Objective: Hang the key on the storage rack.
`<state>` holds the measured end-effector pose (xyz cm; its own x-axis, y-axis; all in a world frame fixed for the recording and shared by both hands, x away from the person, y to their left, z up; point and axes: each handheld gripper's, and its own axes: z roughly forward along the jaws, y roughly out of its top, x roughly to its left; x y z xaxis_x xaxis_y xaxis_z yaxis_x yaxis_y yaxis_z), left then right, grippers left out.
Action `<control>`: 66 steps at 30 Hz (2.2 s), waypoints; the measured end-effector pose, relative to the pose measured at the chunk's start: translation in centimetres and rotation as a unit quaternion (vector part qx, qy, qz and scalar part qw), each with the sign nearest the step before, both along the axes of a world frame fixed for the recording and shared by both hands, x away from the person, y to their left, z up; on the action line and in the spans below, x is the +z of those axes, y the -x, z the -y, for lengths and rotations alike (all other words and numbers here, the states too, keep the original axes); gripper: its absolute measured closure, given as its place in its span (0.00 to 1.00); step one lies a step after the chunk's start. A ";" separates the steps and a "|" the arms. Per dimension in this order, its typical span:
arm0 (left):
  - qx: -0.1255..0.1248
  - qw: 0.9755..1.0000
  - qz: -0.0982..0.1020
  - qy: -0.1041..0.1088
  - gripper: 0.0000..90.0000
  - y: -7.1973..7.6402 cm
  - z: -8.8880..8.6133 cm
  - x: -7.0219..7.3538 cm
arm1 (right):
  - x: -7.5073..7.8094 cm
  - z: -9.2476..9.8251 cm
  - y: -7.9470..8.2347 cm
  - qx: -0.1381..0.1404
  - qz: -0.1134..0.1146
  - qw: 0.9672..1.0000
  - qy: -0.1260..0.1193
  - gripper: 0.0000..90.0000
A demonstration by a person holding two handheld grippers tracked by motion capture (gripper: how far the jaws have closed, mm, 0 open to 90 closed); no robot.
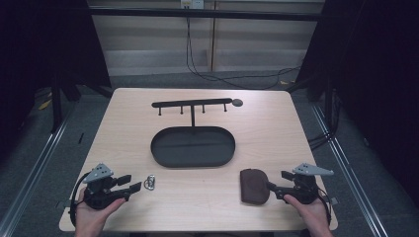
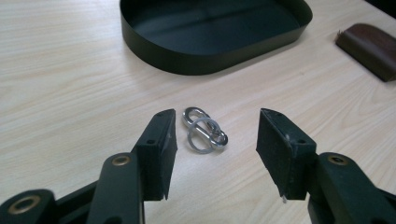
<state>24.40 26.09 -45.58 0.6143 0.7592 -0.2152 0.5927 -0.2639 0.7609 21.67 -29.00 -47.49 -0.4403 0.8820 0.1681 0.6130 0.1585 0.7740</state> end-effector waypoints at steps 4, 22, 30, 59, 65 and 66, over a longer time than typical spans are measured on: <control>0.004 1.000 -0.005 -0.002 0.56 -0.1 0.1 -0.2 | 0.0 0.0 0.0 0.002 -0.001 1.000 -0.002 0.26; -0.025 0.998 -0.033 -0.051 0.72 -0.9 1.1 1.2 | 0.0 -0.3 0.1 0.013 -0.002 1.000 0.003 0.26; -0.070 0.991 -0.052 -0.101 0.73 -2.6 2.1 2.1 | -0.1 -0.3 0.0 0.014 -0.007 1.000 0.005 0.26; -0.123 0.962 -0.167 -0.177 0.67 -7.7 4.3 0.2 | -0.1 -0.3 0.0 0.016 -0.007 1.000 0.004 0.26; -0.125 0.959 -0.180 -0.177 0.66 -8.1 4.4 -0.1 | -0.1 -0.3 0.0 0.016 -0.009 1.000 0.005 0.26; -0.132 0.957 -0.186 -0.181 0.66 -8.2 4.6 -0.4 | -0.1 -0.3 0.0 0.016 -0.009 1.000 0.005 0.26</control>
